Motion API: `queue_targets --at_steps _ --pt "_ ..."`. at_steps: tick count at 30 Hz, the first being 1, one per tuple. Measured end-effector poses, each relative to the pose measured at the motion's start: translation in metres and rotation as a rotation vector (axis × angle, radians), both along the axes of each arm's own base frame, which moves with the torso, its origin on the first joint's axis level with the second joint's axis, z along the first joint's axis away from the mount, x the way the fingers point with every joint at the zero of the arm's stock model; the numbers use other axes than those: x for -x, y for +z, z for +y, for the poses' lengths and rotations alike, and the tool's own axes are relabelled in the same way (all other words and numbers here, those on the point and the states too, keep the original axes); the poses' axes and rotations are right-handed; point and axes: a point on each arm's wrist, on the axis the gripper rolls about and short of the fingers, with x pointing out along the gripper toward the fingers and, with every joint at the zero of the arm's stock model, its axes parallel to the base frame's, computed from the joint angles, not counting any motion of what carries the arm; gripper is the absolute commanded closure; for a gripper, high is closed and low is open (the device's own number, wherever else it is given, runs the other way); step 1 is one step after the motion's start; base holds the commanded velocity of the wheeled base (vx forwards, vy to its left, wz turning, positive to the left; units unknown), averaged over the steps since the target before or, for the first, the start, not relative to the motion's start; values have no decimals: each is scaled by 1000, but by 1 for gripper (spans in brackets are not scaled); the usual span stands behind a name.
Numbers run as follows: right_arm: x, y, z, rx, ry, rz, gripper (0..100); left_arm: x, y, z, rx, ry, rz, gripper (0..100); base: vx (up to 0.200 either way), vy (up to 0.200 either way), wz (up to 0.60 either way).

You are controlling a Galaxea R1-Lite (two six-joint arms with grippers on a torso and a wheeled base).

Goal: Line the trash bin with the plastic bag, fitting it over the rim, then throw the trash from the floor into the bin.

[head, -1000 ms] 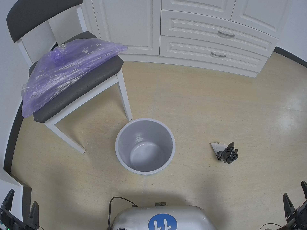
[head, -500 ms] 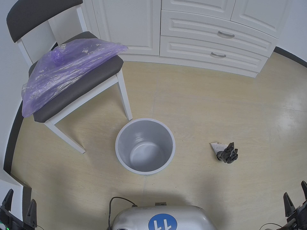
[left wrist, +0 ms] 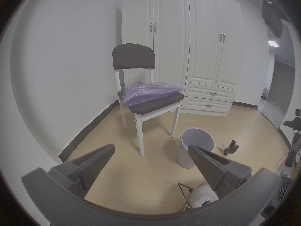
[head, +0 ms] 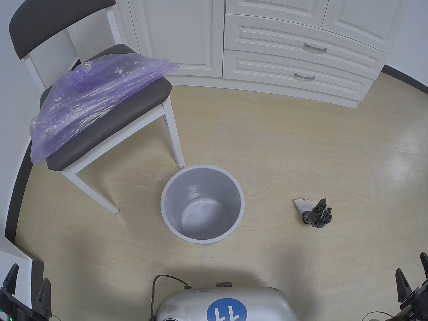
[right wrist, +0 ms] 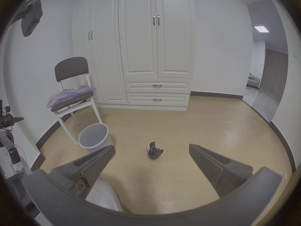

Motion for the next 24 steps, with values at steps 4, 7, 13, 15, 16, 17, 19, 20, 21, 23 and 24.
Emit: queue_targets --at_steps 4,7,13,15,16,17,19,20,21,23,24 --pt "0 0 0 2 -2 1 0 0 0 0 -32 -7 2 0 0 0 0" --pt "0 0 0 19 -5 2 0 0 0 0 -58 -20 3 0 0 0 0" --pt "0 0 0 85 18 2 0 0 0 -1 -93 -52 0 0 0 0 0" --pt "0 0 1 85 18 2 0 0 0 -1 -92 -53 0 0 0 0 0" --pt "0 0 1 83 18 2 0 0 0 -1 -91 -52 0 0 0 0 0" --pt "0 0 1 77 18 2 0 0 0 -1 -87 -52 0 0 0 0 0" --pt "0 0 0 63 15 -2 0 0 0 -1 -74 -50 1 0 0 0 0" --pt "0 0 0 55 11 -2 0 0 0 -1 -66 -49 1 0 0 0 0" --pt "0 0 0 45 9 -2 0 0 0 -1 -61 -48 2 0 0 0 0" --pt "0 0 0 22 -3 -2 0 0 0 -1 -48 -44 4 0 0 0 0" --pt "0 0 0 19 -6 -1 0 0 0 -1 -47 -42 4 0 0 0 0"
